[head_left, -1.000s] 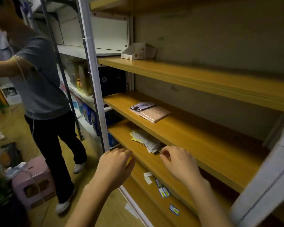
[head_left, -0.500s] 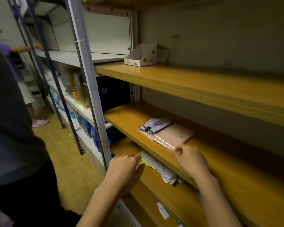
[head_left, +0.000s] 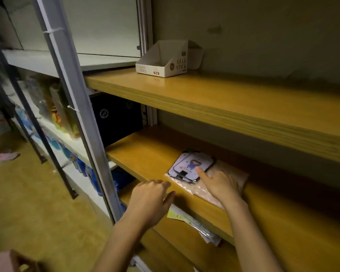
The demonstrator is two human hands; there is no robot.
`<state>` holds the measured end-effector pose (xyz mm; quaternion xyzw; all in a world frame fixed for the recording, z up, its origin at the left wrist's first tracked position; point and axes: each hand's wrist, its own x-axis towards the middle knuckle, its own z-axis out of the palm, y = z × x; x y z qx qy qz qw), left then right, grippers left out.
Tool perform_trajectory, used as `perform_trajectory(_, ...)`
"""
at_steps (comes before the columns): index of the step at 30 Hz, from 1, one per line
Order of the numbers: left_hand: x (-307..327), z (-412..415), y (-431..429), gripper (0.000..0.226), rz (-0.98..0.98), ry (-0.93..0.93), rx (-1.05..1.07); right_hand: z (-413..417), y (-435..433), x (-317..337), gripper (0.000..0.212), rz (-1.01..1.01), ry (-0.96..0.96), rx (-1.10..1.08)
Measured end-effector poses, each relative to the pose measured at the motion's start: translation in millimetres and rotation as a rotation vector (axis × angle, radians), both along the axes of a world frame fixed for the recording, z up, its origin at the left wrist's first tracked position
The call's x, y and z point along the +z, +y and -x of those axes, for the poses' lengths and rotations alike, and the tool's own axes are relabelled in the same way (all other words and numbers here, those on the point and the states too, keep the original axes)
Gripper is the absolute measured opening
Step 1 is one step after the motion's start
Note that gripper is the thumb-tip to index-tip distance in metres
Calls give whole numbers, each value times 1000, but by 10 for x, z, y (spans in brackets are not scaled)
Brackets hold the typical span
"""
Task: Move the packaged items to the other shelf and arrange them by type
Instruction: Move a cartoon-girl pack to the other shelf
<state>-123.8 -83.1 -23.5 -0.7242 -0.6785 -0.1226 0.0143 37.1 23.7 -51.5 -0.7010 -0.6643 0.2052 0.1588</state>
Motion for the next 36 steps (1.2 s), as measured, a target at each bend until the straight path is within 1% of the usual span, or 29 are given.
perform_trajectory(1,7,68,107,42,-1,2,-29,61,59,-10,101,-11,8,-41)
perform_trajectory(2,13,135,205,41,9,7,-55,115,103,-8,103,-17,18,-76)
perform_trajectory(5,35,331,489,41,38,26,-120,266,218,32,91,-12,40,-179)
perform_trajectory(7,62,445,666,40,37,39,-158,365,271,49,87,18,-32,-219)
perform_trajectory(9,83,535,812,40,26,30,-196,448,287,42,88,35,-143,-247)
perform_trajectory(10,92,570,872,39,23,22,-219,476,299,18,89,30,-168,-262)
perform_trajectory(15,92,691,1093,40,28,10,-317,555,327,-44,77,26,-208,-323)
perform_trajectory(17,91,732,1165,41,32,1,-336,640,295,-25,85,13,-188,-389)
perform_trajectory(20,88,786,1258,40,25,-10,-358,816,255,-2,108,9,-198,-476)
perform_trajectory(23,83,843,1307,40,27,-14,-374,927,268,-37,112,17,-287,-439)
perform_trajectory(33,76,890,1386,42,28,-38,-367,900,434,-22,119,149,-133,-368)
perform_trajectory(35,86,889,1394,42,22,-38,-375,858,447,-13,113,155,-85,-354)
perform_trajectory(36,95,881,1398,41,18,-45,-380,838,425,10,105,147,-59,-355)
